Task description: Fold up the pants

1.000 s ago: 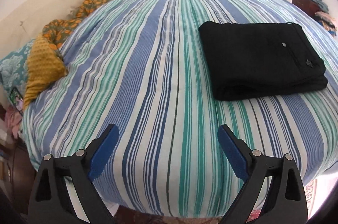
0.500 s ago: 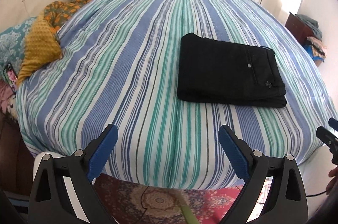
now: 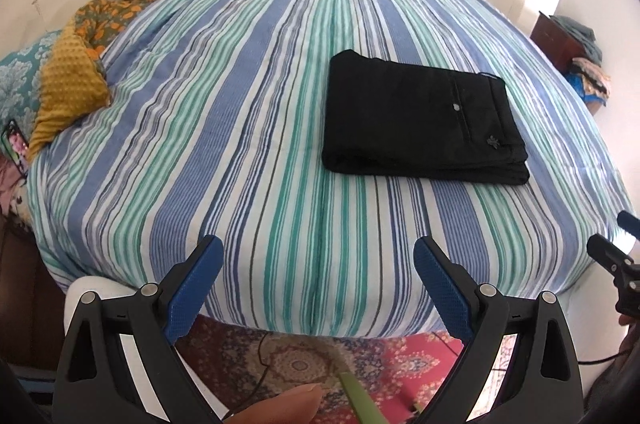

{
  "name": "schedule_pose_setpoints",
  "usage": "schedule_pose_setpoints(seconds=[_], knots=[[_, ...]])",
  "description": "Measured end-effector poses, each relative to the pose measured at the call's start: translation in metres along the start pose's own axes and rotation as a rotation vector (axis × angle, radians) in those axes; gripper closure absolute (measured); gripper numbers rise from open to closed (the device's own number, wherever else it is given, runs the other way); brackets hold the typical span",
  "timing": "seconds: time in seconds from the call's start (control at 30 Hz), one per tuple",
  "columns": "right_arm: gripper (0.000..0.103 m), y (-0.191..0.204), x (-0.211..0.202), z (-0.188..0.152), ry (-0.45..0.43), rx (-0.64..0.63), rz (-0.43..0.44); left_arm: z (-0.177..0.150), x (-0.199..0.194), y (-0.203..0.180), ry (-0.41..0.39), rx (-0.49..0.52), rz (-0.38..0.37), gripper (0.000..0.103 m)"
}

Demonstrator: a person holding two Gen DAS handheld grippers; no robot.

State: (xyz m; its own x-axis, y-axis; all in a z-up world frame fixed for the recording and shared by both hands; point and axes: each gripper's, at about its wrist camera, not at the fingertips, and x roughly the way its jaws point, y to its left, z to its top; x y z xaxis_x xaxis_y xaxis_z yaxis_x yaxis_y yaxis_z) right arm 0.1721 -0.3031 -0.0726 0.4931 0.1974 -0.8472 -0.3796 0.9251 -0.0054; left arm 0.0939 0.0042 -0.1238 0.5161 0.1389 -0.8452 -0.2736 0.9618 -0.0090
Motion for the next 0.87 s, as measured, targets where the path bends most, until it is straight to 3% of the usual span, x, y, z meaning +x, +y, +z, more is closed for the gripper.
schedule_pose_setpoints(seconds=[0.23,0.87], knots=[[0.0,0.012,-0.025,-0.011,-0.022,-0.067,-0.073,-0.01,-0.016,-0.009,-0.01,0.052,-0.006,0.006],[0.0,0.019,-0.017,-0.023,0.02,-0.065,-0.043,-0.014,-0.017,-0.016,-0.003,0.06,-0.032,0.006]])
